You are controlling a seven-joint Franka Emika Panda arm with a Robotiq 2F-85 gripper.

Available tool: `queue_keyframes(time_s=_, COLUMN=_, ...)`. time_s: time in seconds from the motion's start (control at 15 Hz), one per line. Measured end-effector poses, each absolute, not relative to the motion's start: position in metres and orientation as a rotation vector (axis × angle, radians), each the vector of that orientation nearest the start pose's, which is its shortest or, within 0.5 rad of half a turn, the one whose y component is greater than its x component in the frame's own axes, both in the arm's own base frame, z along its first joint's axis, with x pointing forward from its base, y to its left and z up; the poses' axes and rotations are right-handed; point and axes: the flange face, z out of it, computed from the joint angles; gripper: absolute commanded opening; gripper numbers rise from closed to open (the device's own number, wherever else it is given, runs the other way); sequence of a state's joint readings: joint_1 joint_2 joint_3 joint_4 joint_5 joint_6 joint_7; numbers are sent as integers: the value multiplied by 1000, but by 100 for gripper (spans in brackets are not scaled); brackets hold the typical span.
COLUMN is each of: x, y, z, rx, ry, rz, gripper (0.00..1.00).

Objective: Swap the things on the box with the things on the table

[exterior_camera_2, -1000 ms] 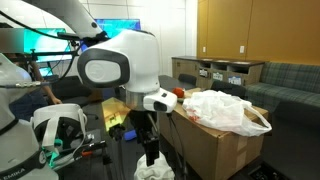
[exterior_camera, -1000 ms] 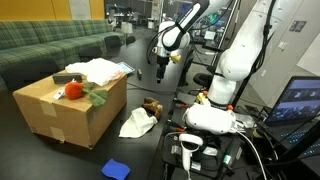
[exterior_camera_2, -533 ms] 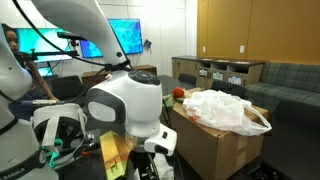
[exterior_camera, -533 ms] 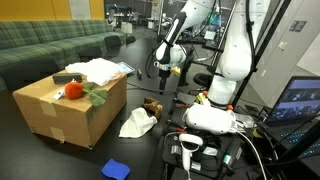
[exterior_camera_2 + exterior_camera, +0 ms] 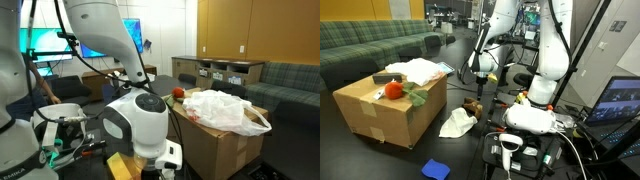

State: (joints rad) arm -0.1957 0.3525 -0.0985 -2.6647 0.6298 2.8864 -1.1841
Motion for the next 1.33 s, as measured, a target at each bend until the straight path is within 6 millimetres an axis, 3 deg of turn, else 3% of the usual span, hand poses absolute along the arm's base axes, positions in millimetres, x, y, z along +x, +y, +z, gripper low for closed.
queue_keyframes(time_s=0.4, x=365, y=-144, z=70, rx=-2947, ry=-501, rz=16, gripper=100)
queue_keyframes(time_s=0.8, x=354, y=-142, z=22, rx=-2962, ry=-482, rz=58, gripper=100)
queue_keyframes(time_s=1.13, x=362, y=-146, z=6, rx=-3004, ry=-379, rz=8, gripper=100)
queue_keyframes(time_s=1.2, x=365, y=-149, z=6, rx=-3013, ry=-359, rz=-14, gripper=95)
queue_keyframes(time_s=1.27, x=368, y=-152, z=8, rx=-3022, ry=-340, rz=-39, gripper=74)
queue_keyframes(time_s=1.33, x=371, y=-155, z=10, rx=-3032, ry=-326, rz=-63, gripper=66)
